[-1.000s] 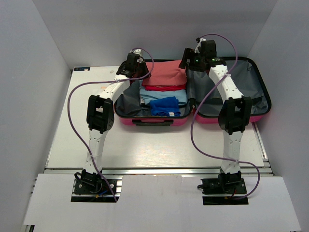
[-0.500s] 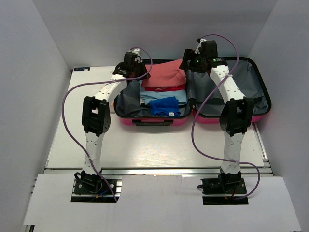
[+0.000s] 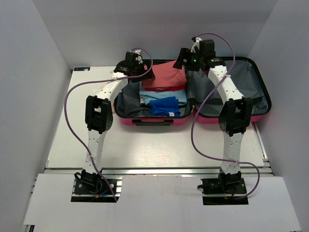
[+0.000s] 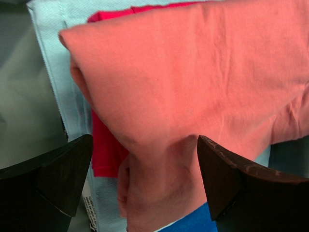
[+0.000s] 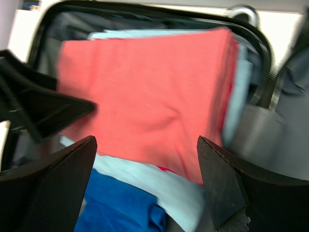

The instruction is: Pack the luggage

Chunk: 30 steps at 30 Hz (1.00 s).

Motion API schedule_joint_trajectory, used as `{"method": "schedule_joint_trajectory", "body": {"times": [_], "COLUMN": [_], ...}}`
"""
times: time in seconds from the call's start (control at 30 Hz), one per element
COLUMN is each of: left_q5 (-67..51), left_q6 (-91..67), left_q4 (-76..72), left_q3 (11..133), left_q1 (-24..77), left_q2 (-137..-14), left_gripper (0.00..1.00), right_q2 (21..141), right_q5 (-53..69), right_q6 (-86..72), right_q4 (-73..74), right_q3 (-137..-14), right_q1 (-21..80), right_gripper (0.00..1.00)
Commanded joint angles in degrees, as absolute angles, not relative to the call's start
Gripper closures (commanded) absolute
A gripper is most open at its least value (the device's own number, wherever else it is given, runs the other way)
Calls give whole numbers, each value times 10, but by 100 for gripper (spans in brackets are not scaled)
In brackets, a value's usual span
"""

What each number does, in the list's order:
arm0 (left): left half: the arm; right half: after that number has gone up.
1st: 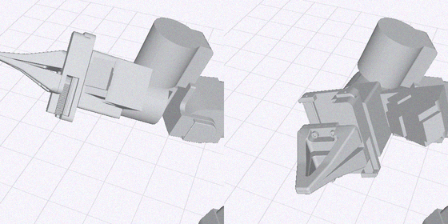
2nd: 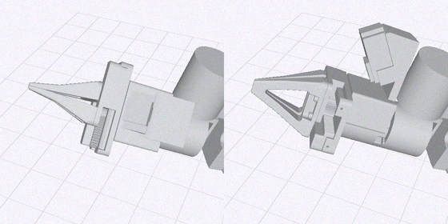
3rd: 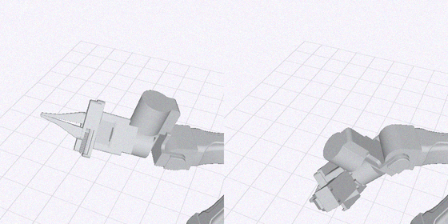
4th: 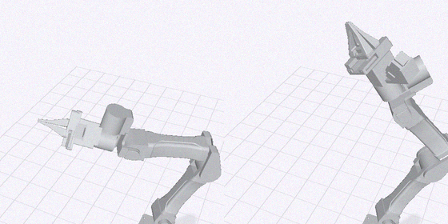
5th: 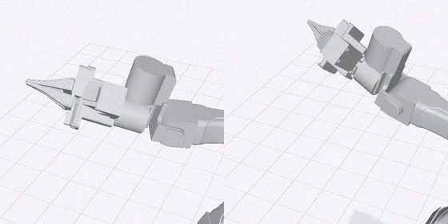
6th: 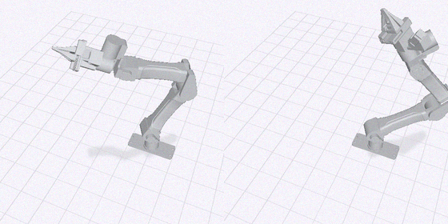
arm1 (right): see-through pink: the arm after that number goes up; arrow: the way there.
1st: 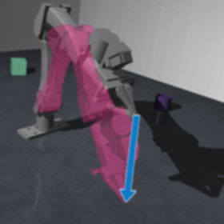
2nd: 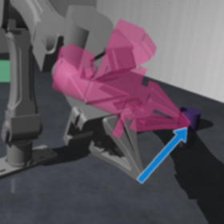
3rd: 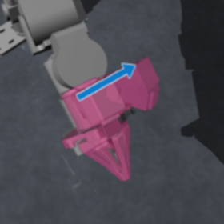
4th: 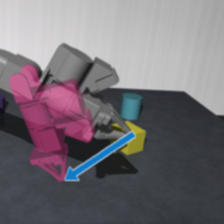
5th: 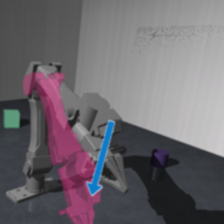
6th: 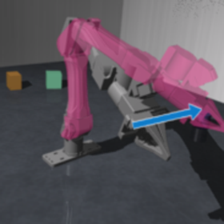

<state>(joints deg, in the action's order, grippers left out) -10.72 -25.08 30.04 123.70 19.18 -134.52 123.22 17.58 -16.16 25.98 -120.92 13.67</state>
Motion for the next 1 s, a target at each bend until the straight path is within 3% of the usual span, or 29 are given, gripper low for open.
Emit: {"method": "schedule_joint_trajectory", "body": {"times": [0.0, 0.17, 0.33, 0.43, 0.47, 0.57, 0.7, 0.97], "left_q5": [-86, -82, -80, -70, -70, -77, -77, -69], "left_q6": [-250, -254, -266, -270, -270, -270, -275, -287], "left_q4": [293, 268, 235, 225, 225, 224, 215, 228], "left_q3": [1245, 1270, 1274, 1278, 1281, 1286, 1302, 1319], "left_q1": [187, 182, 177, 177, 177, 177, 177, 165], "left_q2": [-1310, -1318, -1341, -1362, -1375, -1395, -1433, -1446], "left_gripper": [2, 2, 3, 20, 33, 51, 56, 58], "right_q2": [1237, 1281, 1341, 1360, 1361, 1340, 1298, 1271], "right_q5": [229, 272, 189, 108, 78, 33, 7, 7], "right_q6": [-177, -225, -238, -234, -241, -254, -268, -241], "right_q4": [188, 93, 78, 96, 111, 98, 68, 102], "right_q3": [-1222, -1220, -1242, -1231, -1220, -1128, -1040, -1092], "right_q1": [144, 149, 150, 152, 153, 158, 168, 177], "right_gripper": [11, 11, 11, 11, 11, 11, 11, 11]}}
